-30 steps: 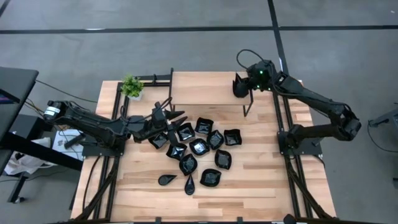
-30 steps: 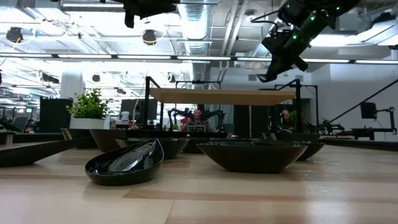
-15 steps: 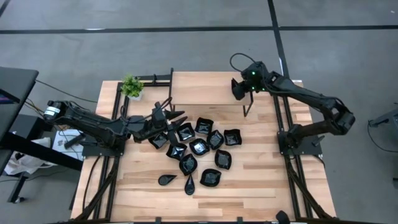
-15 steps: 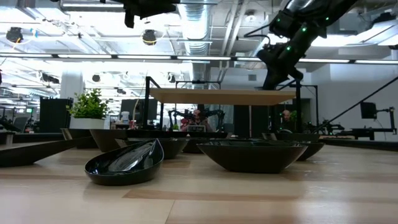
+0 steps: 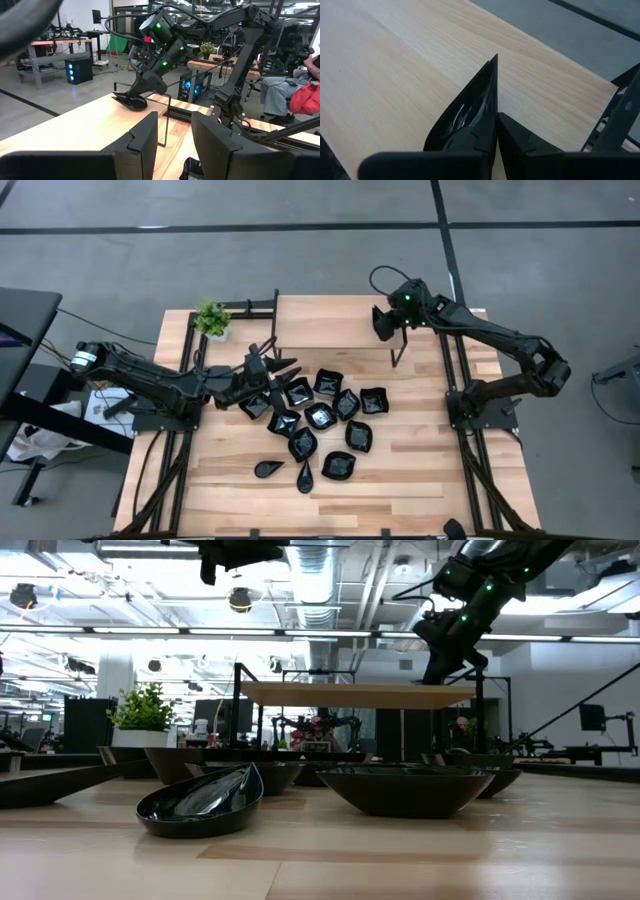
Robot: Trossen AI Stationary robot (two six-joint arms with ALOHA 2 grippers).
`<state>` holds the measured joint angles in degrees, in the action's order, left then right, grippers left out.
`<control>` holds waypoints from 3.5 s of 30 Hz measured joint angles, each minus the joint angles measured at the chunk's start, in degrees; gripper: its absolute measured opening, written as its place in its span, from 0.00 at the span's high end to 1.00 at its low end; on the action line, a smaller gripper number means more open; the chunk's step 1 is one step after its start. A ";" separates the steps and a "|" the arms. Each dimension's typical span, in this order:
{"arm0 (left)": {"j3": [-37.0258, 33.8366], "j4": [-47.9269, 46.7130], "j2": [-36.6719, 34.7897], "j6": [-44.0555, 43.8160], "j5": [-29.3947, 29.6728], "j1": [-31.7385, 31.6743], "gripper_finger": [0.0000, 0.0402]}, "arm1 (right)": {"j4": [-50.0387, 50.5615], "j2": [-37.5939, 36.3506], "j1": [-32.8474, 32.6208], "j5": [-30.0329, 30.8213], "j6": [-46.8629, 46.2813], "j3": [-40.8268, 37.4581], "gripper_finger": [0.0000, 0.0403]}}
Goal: Pick & Place Mini shaped plates
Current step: Stack the black drop shaped plate on top of the black drop shaped plate on the shelf
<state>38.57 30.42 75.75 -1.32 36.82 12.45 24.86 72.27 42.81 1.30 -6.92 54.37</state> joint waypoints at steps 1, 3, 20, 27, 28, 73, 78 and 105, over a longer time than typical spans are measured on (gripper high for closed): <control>0.00 0.00 0.00 0.00 0.00 0.00 0.70 | 0.02 0.00 0.00 0.00 0.23 0.00 0.94; 0.00 0.00 0.00 0.00 0.00 0.00 0.70 | 0.02 0.00 -0.01 0.00 0.83 0.00 0.91; -1.64 -0.06 0.02 -0.31 -0.04 0.00 0.70 | -0.02 -6.69 -0.73 5.78 2.37 0.00 0.81; -4.27 -0.03 0.02 -5.70 -1.97 -0.13 0.70 | -0.02 -13.69 -6.96 8.02 2.38 0.00 0.81; -4.72 -0.05 0.02 -6.78 -3.98 -0.19 0.70 | -0.02 -14.28 -8.70 8.02 2.38 0.00 0.81; -9.68 -14.48 7.19 -24.93 -24.41 11.88 0.73 | -28.52 -15.67 -71.34 24.78 -0.11 -20.33 0.81; -9.68 -13.92 7.15 -25.11 -24.41 11.52 0.73 | -31.40 -15.67 -71.32 24.76 1.55 -20.33 0.81; -9.68 -10.71 7.15 -24.66 -11.24 11.24 0.73 | -44.49 -28.53 -87.59 29.62 28.49 -20.28 0.81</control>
<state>28.88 19.70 82.89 -25.98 25.58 23.68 -19.63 43.74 -44.79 30.92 21.57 34.09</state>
